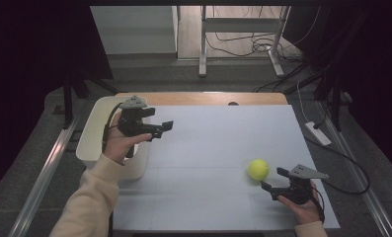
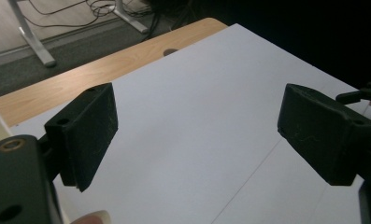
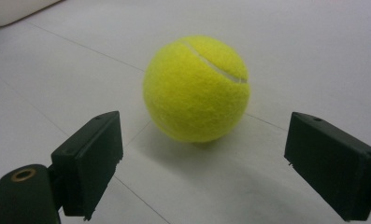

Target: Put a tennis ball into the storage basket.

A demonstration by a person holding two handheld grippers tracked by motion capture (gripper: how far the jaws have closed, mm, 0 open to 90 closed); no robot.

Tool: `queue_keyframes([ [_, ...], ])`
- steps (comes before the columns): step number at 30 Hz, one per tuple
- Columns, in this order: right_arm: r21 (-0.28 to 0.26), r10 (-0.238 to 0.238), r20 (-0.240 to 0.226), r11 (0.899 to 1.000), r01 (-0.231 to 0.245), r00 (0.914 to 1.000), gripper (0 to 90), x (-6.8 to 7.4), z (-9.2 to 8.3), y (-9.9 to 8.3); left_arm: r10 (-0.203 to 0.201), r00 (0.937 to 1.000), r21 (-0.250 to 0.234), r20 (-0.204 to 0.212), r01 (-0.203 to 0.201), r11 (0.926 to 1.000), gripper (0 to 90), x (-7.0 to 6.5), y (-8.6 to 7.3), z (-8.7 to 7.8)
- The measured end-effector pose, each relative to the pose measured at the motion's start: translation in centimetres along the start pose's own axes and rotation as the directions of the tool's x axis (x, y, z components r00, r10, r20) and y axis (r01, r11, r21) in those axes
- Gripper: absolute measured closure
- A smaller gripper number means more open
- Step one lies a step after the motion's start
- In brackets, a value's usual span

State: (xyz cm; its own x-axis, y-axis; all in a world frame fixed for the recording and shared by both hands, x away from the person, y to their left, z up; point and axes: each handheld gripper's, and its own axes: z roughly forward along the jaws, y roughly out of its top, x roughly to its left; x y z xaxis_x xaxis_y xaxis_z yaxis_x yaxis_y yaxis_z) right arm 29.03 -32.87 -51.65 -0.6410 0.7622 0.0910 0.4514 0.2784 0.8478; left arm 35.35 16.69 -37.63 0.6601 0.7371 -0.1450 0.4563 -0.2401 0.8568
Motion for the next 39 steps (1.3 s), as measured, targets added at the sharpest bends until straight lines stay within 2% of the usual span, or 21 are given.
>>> queue_keyframes([
  [15, -0.002, -0.001, 0.002, 1.0, 0.001, 1.0, 11.7, 0.1, 0.0, 0.1, 0.018, 0.999, 0.011, 0.04, -0.019, 0.9998, 13.4, -1.5, -0.2, 1.0],
  [23, -0.003, -0.002, -0.002, 1.0, 0.002, 1.0, 11.7, 0.1, 0.1, 0.2, 0.04, 0.9978, 0.029, 0.053, -0.041, 0.9987, 13.3, -2.7, -0.3, 2.1],
  [36, -0.005, -0.004, 0.001, 1.0, 0.004, 1.0, 11.7, 0.2, -0.4, 0.0, 0.074, 0.9927, 0.063, 0.095, -0.08, 0.9948, 13.2, -4.8, -0.5, 4.2],
  [39, -0.005, -0.004, 0.005, 1.0, 0.004, 1.0, 11.7, 0.1, -0.4, 0.0, 0.086, 0.9897, 0.071, 0.115, -0.094, 0.993, 13.2, -5.3, -0.6, 4.8],
])
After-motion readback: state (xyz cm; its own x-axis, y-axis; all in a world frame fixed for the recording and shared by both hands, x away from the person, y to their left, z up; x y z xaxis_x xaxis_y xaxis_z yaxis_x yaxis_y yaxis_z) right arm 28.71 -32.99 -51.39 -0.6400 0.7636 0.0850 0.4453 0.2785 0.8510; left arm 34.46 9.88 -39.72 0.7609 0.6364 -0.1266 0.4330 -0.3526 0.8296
